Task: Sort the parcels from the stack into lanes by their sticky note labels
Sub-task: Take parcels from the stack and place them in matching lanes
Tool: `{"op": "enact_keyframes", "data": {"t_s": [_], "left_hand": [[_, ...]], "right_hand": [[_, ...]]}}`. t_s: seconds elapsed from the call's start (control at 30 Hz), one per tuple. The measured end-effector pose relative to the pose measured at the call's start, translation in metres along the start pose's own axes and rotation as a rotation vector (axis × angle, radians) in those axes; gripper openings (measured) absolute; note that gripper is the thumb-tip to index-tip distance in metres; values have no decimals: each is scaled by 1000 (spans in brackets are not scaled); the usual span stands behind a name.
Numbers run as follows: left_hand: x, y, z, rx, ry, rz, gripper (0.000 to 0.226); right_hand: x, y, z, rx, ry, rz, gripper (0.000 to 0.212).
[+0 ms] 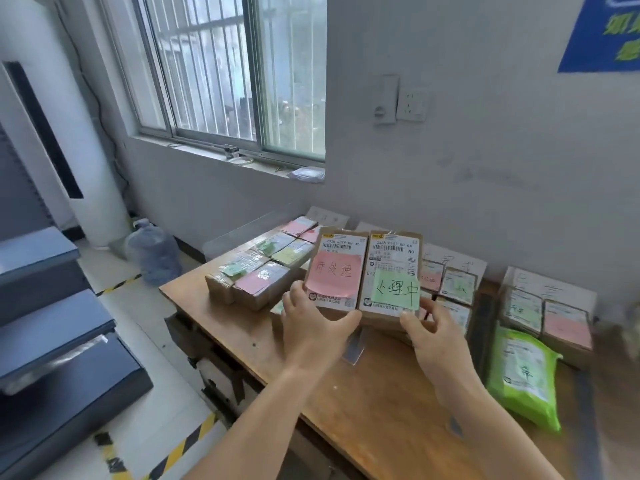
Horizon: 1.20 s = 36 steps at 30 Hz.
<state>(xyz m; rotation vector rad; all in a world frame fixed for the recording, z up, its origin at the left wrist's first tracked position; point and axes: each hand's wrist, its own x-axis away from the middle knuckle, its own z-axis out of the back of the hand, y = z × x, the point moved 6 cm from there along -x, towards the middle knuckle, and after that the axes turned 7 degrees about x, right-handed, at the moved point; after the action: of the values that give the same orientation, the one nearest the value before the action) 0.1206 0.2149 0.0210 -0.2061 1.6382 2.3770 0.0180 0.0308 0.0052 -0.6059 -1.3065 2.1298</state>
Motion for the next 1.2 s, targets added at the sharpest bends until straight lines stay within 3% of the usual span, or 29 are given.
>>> {"op": "enact_keyframes", "data": {"t_s": [0.83,1.0,1.2], "left_hand": [[-172,-84,43,-67,-10,12,95],[-201,-99,43,-18,-67,-20,90],[-235,-114,48,35,-193,-33,92]], "right_hand": [[-111,-47,-154,55,-65,-31,43],[-121,-51,-171,60,-11,-71,42],[-108,-40,-175,123,210,-185,49]]}}
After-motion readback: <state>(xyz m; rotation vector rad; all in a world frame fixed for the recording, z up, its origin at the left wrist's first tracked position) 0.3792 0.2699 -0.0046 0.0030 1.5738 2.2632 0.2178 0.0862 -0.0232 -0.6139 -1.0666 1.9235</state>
